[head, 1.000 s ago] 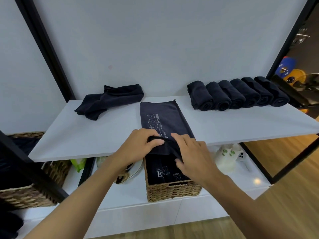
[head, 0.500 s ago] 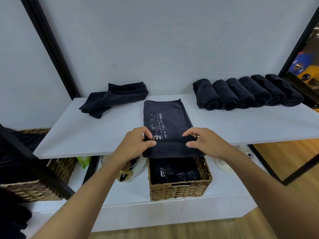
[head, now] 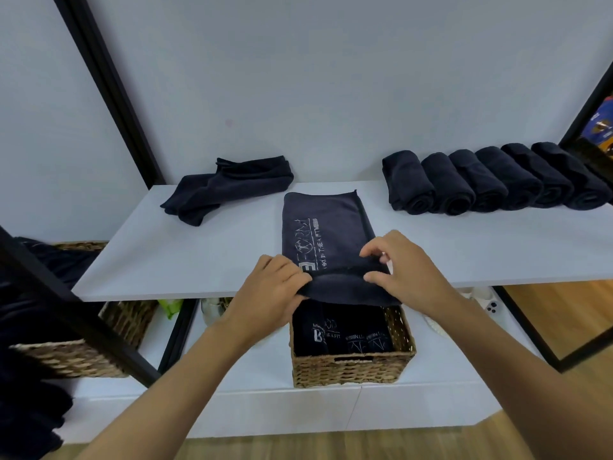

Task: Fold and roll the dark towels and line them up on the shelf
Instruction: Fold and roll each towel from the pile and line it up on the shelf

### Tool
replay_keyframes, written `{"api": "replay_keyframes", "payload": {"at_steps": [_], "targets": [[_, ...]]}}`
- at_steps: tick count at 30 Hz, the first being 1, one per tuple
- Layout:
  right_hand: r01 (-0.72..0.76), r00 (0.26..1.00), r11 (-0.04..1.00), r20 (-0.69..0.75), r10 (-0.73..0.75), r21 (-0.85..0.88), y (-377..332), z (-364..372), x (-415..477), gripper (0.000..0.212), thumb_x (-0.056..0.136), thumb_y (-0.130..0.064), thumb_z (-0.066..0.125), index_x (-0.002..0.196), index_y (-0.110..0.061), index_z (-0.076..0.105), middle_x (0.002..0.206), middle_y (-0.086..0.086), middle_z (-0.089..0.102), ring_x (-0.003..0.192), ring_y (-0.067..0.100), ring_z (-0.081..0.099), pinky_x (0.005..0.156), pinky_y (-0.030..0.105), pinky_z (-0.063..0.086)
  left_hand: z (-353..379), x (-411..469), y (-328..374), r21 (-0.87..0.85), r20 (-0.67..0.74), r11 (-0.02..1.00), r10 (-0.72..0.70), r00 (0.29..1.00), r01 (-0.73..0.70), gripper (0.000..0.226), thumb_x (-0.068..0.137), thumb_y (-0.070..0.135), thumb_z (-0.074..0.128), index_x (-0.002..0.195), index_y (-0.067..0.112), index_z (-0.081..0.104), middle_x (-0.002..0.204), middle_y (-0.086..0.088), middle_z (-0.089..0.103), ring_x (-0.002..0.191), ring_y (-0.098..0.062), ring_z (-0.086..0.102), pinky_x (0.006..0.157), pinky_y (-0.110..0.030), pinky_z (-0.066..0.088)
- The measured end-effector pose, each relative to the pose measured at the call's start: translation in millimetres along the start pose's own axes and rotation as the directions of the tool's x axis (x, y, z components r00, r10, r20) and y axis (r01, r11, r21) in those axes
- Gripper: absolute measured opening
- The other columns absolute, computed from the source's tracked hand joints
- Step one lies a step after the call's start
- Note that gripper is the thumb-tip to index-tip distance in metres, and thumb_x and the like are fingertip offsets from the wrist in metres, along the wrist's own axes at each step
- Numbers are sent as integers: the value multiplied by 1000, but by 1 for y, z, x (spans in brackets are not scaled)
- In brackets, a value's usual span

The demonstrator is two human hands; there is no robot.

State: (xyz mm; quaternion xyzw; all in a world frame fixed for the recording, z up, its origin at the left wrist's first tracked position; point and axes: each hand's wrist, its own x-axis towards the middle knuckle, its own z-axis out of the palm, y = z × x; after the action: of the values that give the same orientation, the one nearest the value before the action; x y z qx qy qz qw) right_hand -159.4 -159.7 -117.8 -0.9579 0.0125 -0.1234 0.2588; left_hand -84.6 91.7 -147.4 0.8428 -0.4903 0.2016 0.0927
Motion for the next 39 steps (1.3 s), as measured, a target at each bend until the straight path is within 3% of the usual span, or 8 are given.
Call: {"api": "replay_keyframes", "payload": {"at_steps": [3, 6, 13, 16, 20, 26, 33, 39], "targets": [[345, 921, 904, -93, -378, -254, -7, 5, -19, 31, 82, -50, 69, 101, -26, 71, 101, -10, 61, 92, 13, 55, 81, 35, 41, -7, 10, -11, -202, 104, 965, -151, 983, 170, 22, 91, 35, 59, 109, 23, 66, 96, 8, 67, 94, -15, 52, 80, -26, 27], [376, 918, 840, 35, -395, -391, -4, 11, -18, 37, 82, -45, 72, 112, -25, 68, 108, -9, 67, 98, 17, 61, 86, 38, 40, -10, 19, -18, -336, 187, 892, -253, 949, 304, 22, 91, 35, 64, 112, 28, 65, 96, 5, 64, 92, -13, 52, 76, -22, 32], [-92, 952, 960, 306, 8, 263, -1, -9, 42, 11, 93, -22, 63, 101, -30, 66, 93, -15, 69, 86, 0, 64, 83, 23, 44, -16, 39, -35, -611, 400, 539, -421, 814, 579, 8, 97, 26, 57, 104, 26, 61, 92, 8, 69, 88, -10, 64, 75, -24, 46], [-163, 948, 947, 310, 72, 278, 4, -5, 60, 7, 89, -24, 68, 93, -28, 65, 89, -5, 67, 85, 10, 63, 78, 25, 45, -10, 46, -35, -401, 268, 708, -517, 813, 582, 4, 95, 29, 58, 97, 31, 56, 92, 8, 62, 83, -14, 60, 74, -30, 47], [146, 989, 986, -23, -148, -78, 12, 11, 54, 3, 88, -29, 69, 88, -30, 71, 94, -9, 61, 86, 12, 55, 83, 36, 42, -1, 33, -32, -66, 42, 957, -280, 959, 282, 29, 91, 47, 59, 101, 22, 69, 104, 4, 61, 86, -20, 60, 81, -36, 48], [389, 914, 848, 38, -404, -361, 33, 16, 33, 46, 81, -50, 72, 116, -20, 71, 109, -5, 65, 98, 17, 58, 85, 32, 34, 4, 35, -43, -18, 104, 989, -143, 984, 146, 41, 83, 49, 69, 108, 17, 69, 100, 1, 66, 91, -20, 55, 80, -33, 45], [43, 948, 994, 310, -73, 102, 31, -3, 88, 22, 90, -42, 64, 100, -23, 70, 96, -4, 68, 89, 17, 60, 82, 36, 48, -10, 86, -77, -306, 495, 836, -269, 826, 456, 36, 97, 43, 53, 92, 10, 68, 85, -6, 66, 75, -17, 55, 70, -29, 41], [-224, 915, 924, 392, 91, 309, 39, -4, 116, 17, 86, -40, 71, 92, -28, 61, 98, -9, 64, 94, 7, 61, 65, 21, 41, 10, 74, -62, -234, 105, 901, -350, 931, 365, 40, 84, 50, 66, 118, 27, 66, 101, 14, 60, 88, -8, 51, 76, -22, 37]]}}
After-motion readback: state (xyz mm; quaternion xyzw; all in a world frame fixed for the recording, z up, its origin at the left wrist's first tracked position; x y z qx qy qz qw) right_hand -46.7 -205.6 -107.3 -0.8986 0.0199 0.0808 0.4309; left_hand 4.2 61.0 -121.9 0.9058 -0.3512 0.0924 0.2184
